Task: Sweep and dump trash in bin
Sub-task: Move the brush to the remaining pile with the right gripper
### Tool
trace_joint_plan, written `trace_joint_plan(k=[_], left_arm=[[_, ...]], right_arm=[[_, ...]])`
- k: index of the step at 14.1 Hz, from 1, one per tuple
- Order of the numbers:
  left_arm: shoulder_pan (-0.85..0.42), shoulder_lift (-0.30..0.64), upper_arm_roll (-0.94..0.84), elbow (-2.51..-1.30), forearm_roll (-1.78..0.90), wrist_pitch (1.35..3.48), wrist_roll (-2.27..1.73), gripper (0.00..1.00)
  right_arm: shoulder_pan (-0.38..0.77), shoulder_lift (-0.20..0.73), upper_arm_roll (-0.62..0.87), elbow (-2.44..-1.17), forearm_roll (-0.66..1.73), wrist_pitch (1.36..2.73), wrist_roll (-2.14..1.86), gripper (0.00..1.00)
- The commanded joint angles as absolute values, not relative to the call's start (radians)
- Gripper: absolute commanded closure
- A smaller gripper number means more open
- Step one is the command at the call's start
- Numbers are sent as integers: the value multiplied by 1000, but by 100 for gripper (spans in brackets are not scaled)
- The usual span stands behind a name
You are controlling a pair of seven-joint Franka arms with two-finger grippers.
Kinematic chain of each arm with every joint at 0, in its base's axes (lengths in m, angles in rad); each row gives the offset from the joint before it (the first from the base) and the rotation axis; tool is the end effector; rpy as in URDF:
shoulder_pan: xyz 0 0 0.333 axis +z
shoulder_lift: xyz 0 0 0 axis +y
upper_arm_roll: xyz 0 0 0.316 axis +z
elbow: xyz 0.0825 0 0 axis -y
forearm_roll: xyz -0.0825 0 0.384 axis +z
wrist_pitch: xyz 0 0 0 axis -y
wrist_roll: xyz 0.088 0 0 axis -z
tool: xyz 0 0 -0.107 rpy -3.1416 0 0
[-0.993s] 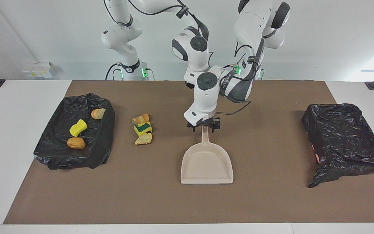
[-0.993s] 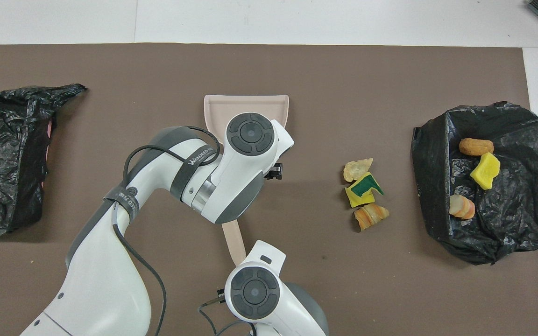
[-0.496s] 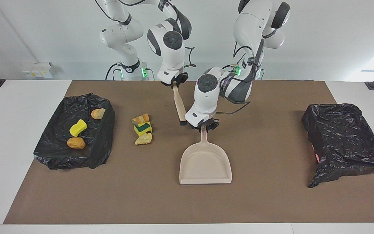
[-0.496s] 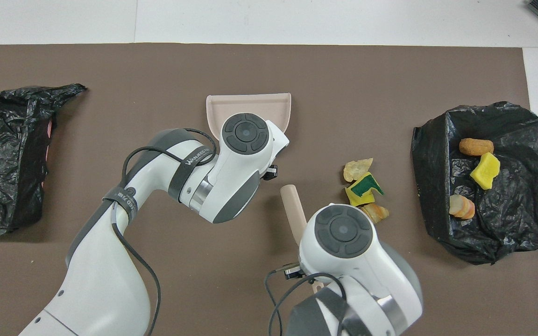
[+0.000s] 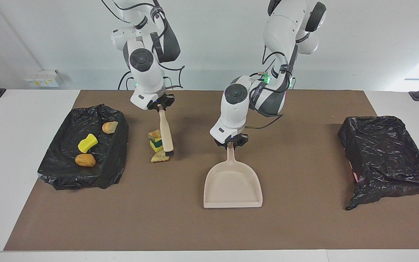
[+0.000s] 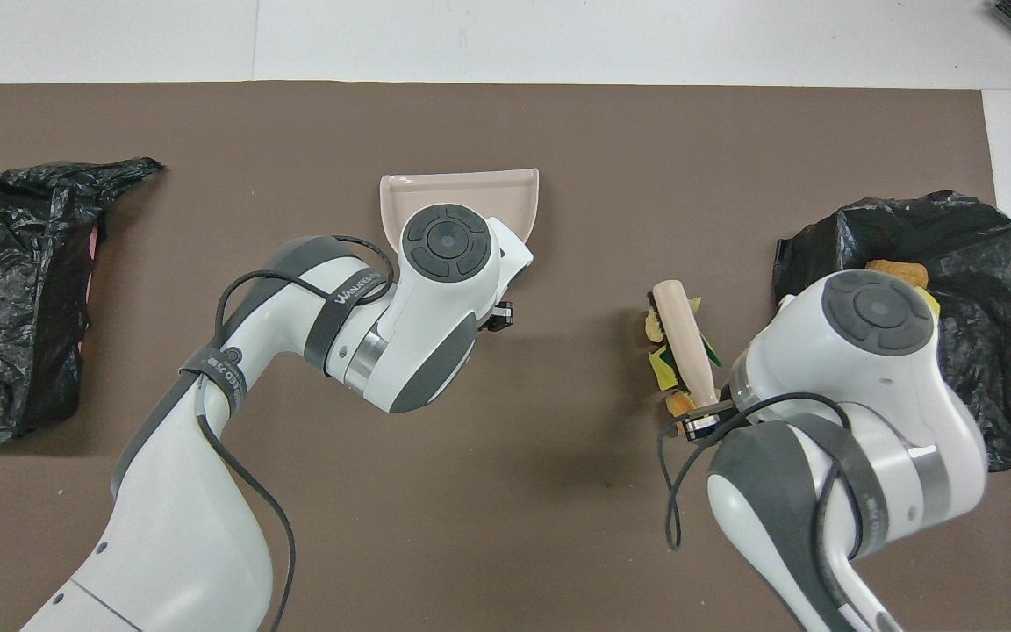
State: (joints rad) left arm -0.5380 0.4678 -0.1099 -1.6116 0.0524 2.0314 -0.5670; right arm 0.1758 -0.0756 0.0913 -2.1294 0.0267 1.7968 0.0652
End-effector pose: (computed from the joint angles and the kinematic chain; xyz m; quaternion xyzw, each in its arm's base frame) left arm 0.5449 -0.3975 0.3534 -0.9986 0.0473 0.0194 0.0114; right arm 0.4765 0.1332 0.4230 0.9872 0.0948 -0.1280 0.0122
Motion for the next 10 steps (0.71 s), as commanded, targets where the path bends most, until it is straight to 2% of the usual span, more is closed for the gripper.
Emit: trace_joint_plan(k=[1,4,5,6,7,8,9,10], left_arm=[[-535,445,-107,-1625,41,2046,-565,68],[-535,445,-107,-1624,40,2057,-565,67],[-535,445,-107,-1626,40,2059,-563,58],[-535,445,-107,-1626,40,2059,-563,55],[-535,443,-107,-1626,40,2059,-563,45],[-535,445,-107,-1626,41,2059,-560,43],[-535,445,-107,-1626,41,2060,-561,43],[-535,445,-107,-1626,41,2066,-564,53]], right_arm=[[147,-83,106,-2117,-50,1836,81,100],[100,-81,106,-2144,-66,1907,90,100],[83,-78,107,-2158,-102,1917,104,100],[63,-75,110,-2177,-115,1945,121,100],[69,-74,112,-2189,-115,1953,147,100],[75,-69,113,-2200,-117,1956,194,100],[101,-57,115,-2210,-117,1962,237,100],[133,-45,115,-2215,-117,1963,264,100]])
